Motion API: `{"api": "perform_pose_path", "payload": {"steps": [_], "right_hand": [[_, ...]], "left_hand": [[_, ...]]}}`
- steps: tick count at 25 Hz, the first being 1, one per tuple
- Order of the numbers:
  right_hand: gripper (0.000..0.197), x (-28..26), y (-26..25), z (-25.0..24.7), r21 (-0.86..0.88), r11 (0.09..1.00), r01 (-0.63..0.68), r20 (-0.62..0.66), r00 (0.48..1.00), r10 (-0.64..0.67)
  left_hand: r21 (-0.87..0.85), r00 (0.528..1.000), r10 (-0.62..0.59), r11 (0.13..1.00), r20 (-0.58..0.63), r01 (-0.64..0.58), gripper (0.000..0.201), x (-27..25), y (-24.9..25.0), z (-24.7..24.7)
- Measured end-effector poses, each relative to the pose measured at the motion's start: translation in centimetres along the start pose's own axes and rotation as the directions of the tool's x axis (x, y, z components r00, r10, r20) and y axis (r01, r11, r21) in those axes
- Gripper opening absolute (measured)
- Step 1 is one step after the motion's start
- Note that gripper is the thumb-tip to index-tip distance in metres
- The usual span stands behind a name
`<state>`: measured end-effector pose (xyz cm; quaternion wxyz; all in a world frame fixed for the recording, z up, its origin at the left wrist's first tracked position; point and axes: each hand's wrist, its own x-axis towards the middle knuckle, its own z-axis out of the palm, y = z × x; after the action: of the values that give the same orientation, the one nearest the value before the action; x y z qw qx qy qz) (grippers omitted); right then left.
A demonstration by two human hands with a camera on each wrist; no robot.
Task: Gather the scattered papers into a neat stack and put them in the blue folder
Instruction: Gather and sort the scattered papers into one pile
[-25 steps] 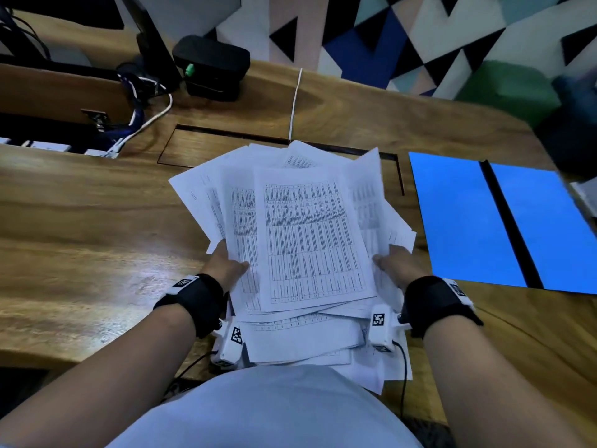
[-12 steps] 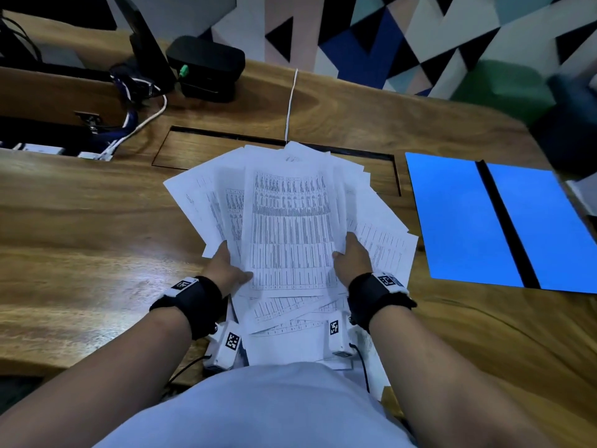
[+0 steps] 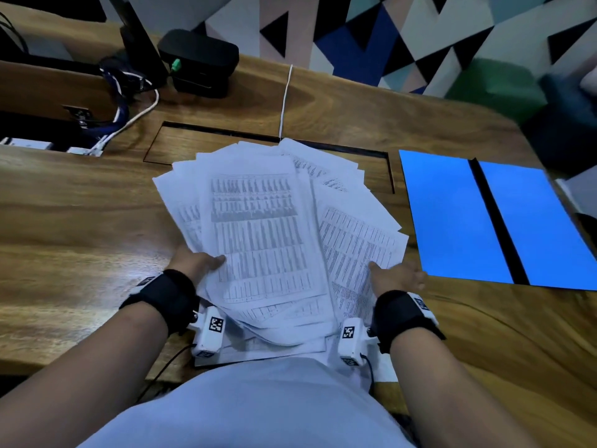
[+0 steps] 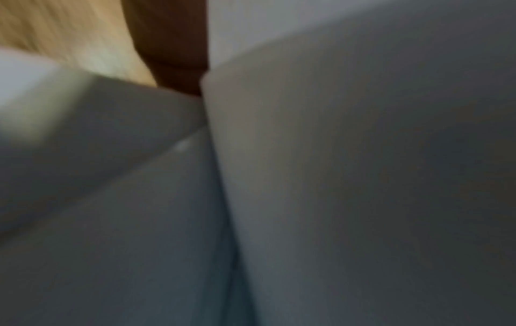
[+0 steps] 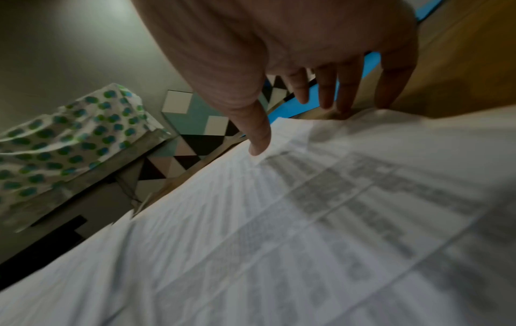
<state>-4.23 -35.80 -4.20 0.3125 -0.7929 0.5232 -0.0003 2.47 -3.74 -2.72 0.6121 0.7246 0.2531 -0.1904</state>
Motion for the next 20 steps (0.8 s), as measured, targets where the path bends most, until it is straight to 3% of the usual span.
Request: {"api": "perform_pose_path", "payload": {"steps": [1, 3, 5, 7, 9, 11, 13, 15, 20], "right_hand": [[0.069, 0.4, 0.6, -0.6, -0.021, 0.998, -0.055, 0.001, 0.998, 0.055], [0.049, 0.6, 1.0, -0.9, 0.135, 0.991, 0.01, 0.114, 0.993, -0.025], [0.035, -0.2, 0.4, -0.5, 0.222, 0.968, 0.12, 0.134, 0.979, -0.152], [0.036, -0.9, 0.0, 0.0, 0.225, 0.95, 0.218, 0.095, 0.965, -0.244], [0.033, -1.3, 0.2, -0.2, 0.203, 0.957, 0.208, 0.133, 0.962, -0.238], [0.013, -1.2, 0.6, -1.2, 0.194, 0.973, 0.123, 0.136, 0.979, -0.151], [0.019, -0.5, 1.0, -2.3, 0.201, 0.972, 0.12, 0.028, 0.991, -0.128], [0.009, 0.3, 1.1, -3.3, 0.251, 0.951, 0.181, -0.068, 0.983, -0.169], [0.035, 0.4, 0.9, -2.7, 0.226, 0.96, 0.167, 0.223, 0.95, -0.218]], "left_hand": [[0.006, 0.999, -0.034, 0.999, 0.0, 0.034, 0.029, 0.2, -0.1, -0.7], [-0.003, 0.998, -0.064, 0.998, 0.021, 0.064, 0.022, 0.2, -0.4, -1.1], [-0.017, 0.996, -0.049, 0.999, 0.074, 0.05, 0.028, -0.2, -0.4, -0.8], [-0.024, 0.991, -0.039, 0.999, 0.125, 0.042, 0.044, -0.3, -0.4, -0.5], [-0.02, 0.99, -0.025, 0.999, 0.138, 0.028, 0.048, -0.4, -0.5, -0.2], [0.015, 0.994, -0.014, 1.0, 0.105, 0.012, 0.046, -0.7, -0.5, 0.0], [0.047, 0.997, -0.008, 0.999, 0.071, 0.005, 0.046, -0.9, -0.5, 0.2], [0.066, 0.999, -0.013, 0.998, 0.039, 0.01, 0.047, -0.8, -0.5, 0.4], [0.058, 0.999, -0.018, 0.998, 0.03, 0.016, 0.047, -2.3, -0.6, 1.9]]}}
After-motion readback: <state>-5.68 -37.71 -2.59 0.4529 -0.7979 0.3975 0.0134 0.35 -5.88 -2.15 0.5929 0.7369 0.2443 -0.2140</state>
